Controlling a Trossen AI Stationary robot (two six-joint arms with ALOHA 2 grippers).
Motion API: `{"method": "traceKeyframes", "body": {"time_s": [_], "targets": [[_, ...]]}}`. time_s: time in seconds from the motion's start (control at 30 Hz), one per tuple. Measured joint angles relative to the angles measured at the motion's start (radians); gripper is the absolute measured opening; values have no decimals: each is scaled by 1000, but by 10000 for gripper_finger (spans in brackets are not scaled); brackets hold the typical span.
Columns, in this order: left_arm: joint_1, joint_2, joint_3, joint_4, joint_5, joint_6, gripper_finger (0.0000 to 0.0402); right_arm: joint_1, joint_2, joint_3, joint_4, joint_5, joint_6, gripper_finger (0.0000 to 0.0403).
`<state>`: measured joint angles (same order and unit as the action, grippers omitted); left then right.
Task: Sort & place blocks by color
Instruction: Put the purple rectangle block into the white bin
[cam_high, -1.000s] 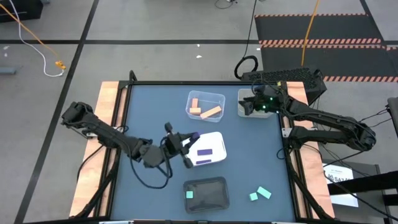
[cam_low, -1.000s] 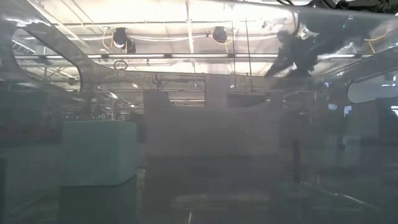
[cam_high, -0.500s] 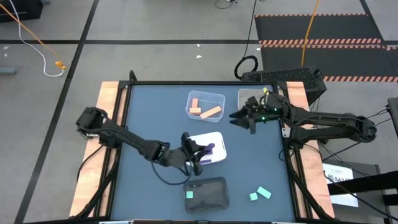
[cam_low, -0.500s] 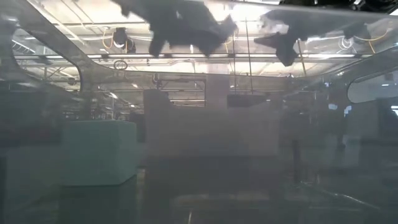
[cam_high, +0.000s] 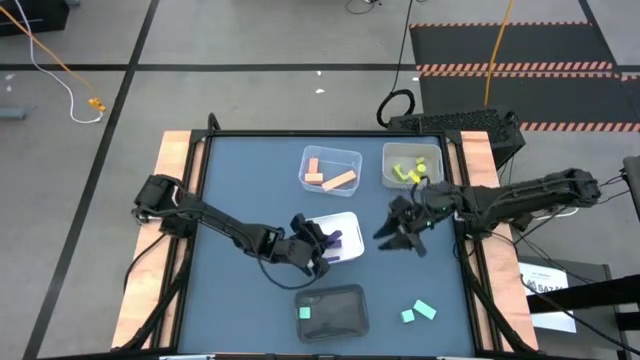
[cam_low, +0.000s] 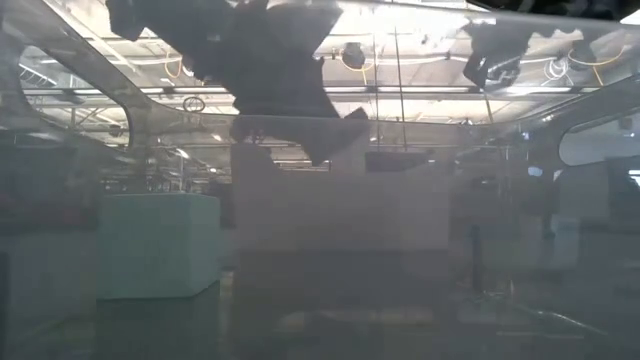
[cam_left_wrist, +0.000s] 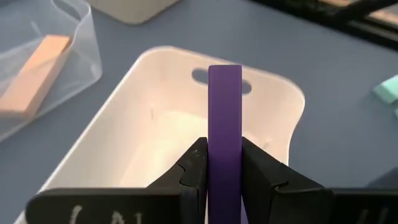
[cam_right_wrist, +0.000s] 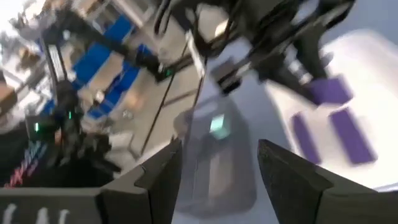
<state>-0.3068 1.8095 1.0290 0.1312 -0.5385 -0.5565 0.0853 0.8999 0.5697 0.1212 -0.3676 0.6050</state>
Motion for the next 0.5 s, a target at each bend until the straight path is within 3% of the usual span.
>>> {"method": "traceKeyframes", "body": {"time_s": [0.23, 0.5], "targets": [[1, 0, 0, -52, 0, -30, 65, 90, 64, -1, 11, 1, -46, 201], [0, 0, 0, -67, 7, -51, 76, 117, 145, -1, 74, 1, 49, 201]]}}
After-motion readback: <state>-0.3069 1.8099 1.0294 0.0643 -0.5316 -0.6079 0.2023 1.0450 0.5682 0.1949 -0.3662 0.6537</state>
